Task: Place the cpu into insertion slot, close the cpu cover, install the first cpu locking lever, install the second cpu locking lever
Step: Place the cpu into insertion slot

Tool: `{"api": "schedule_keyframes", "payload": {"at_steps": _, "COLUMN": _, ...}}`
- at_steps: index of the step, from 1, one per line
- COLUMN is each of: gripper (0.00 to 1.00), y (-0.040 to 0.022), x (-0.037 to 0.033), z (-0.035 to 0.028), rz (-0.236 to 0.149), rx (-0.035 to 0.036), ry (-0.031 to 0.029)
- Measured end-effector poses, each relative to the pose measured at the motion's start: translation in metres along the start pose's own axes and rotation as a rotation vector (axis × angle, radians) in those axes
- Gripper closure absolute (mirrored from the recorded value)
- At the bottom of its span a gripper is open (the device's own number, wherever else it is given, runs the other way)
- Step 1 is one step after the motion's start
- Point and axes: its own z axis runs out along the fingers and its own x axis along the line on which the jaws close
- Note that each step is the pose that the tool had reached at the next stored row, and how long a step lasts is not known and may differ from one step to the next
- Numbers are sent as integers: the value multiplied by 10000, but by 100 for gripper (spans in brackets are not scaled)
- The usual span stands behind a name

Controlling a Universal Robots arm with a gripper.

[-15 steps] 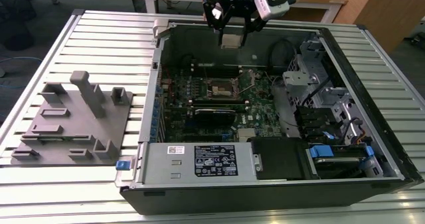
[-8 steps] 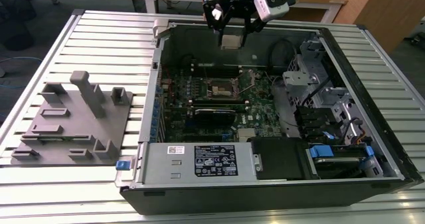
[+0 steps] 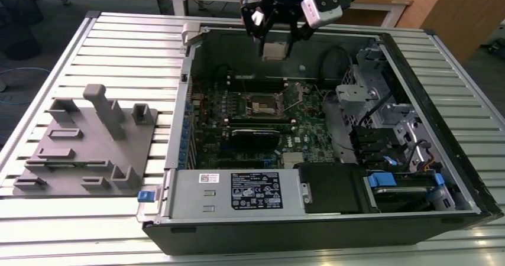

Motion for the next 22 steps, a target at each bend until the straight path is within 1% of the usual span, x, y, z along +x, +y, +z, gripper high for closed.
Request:
{"api": "schedule_keyframes", "payload": {"at_steps": 3, "gripper": 46, "y": -3, "x": 1, "z": 29, "rz": 1, "rx": 2, "ry": 0}}
{"api": "schedule_keyframes", "payload": {"at_steps": 8, "gripper": 46, "y": -11, "x": 6, "z": 108, "rz": 1, "rx": 0, "ry": -1}}
{"api": "schedule_keyframes", "payload": {"at_steps": 10, "gripper": 46, "y": -13, "x": 10, "z": 130, "rz": 1, "rx": 0, "ry": -1}}
{"api": "schedule_keyframes", "payload": {"at_steps": 22, "gripper": 46, "y": -14, "x": 10, "z": 133, "rz": 1, "rx": 1, "ry": -1}}
